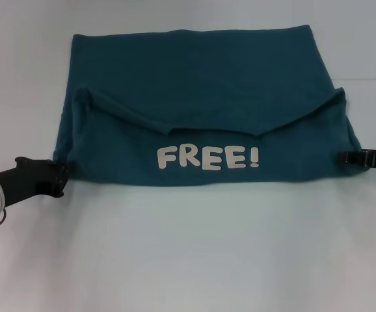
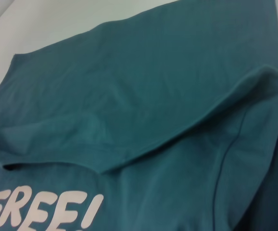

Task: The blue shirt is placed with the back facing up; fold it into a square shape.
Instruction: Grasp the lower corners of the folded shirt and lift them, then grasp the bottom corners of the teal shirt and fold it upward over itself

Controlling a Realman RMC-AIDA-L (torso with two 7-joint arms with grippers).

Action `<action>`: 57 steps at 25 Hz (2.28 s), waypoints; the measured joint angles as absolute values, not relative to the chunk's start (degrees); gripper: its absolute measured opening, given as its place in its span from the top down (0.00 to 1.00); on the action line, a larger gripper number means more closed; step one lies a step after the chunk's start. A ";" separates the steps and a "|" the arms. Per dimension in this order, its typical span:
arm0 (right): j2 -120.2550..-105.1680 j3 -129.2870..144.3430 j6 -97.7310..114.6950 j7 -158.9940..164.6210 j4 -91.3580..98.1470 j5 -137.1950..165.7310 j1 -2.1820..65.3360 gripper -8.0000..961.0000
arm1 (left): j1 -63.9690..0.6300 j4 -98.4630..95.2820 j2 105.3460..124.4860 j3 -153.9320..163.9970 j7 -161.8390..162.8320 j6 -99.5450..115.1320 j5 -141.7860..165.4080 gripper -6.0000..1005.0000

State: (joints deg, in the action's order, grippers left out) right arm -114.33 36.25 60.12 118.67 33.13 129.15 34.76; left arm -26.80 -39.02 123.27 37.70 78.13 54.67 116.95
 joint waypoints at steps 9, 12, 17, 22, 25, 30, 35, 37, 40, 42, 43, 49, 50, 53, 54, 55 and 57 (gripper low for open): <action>-113.56 35.96 63.38 117.41 34.04 129.13 33.13 0.82 | -24.39 -42.36 123.84 37.70 82.32 58.54 117.31 0.98; -113.36 35.80 64.84 116.76 35.38 129.02 32.13 0.92 | -22.87 -44.24 123.98 37.70 84.41 61.47 117.40 0.98; -112.39 35.75 67.76 115.63 36.28 129.02 31.04 0.96 | -20.65 -47.20 124.20 37.33 87.67 67.69 118.27 0.98; -112.61 35.68 74.52 113.09 39.64 129.16 28.62 0.97 | -17.87 -50.59 124.19 36.40 90.97 74.85 118.72 0.98; -113.75 35.70 78.11 111.51 42.99 129.20 26.36 0.97 | -16.60 -51.92 124.12 34.58 91.76 79.78 118.80 0.98; -114.85 35.71 84.13 109.48 47.63 129.28 22.47 0.97 | -15.35 -53.75 123.82 28.38 92.61 89.64 120.92 0.98; -114.66 35.18 89.37 107.45 48.95 129.32 19.39 0.96 | -13.71 -55.33 123.88 25.04 93.33 95.28 123.46 0.98; -114.56 34.46 91.25 106.38 48.98 129.41 18.60 0.97 | -13.28 -55.39 123.86 24.18 93.46 97.05 124.23 0.98; -114.56 32.55 94.52 103.97 49.04 129.46 17.37 0.97 | -13.04 -55.88 123.81 23.06 93.47 100.12 125.84 0.98; -114.61 31.32 96.10 102.79 49.09 129.47 16.45 0.97 | -12.89 -56.23 123.76 22.07 93.49 102.12 127.28 0.98; -114.61 30.80 96.71 102.34 49.10 129.47 16.04 0.97 | -12.83 -56.27 123.74 21.50 93.49 102.96 128.13 0.98; -114.41 29.41 100.00 100.46 49.13 129.72 13.80 0.97 | -12.68 -56.05 123.47 19.17 93.06 106.26 132.23 0.98; -114.39 29.28 100.32 100.39 49.13 130.05 13.69 0.97 | -12.64 -56.07 123.47 19.07 93.06 106.76 132.57 0.98; -114.36 28.06 101.89 99.96 49.14 132.09 13.52 0.96 | -12.53 -56.24 123.48 19.03 93.06 108.58 133.89 0.98; -114.38 27.65 102.24 99.76 49.14 132.52 13.50 0.97 | -12.49 -56.25 123.48 19.01 93.09 108.86 134.27 0.98; -114.40 27.23 102.63 99.49 49.14 132.92 13.45 0.97 | -12.44 -56.27 123.48 18.99 93.13 109.15 134.65 0.98; -114.48 26.52 103.37 98.83 49.14 133.24 13.25 0.97 | -12.31 -56.30 123.49 18.89 93.18 109.70 135.37 0.98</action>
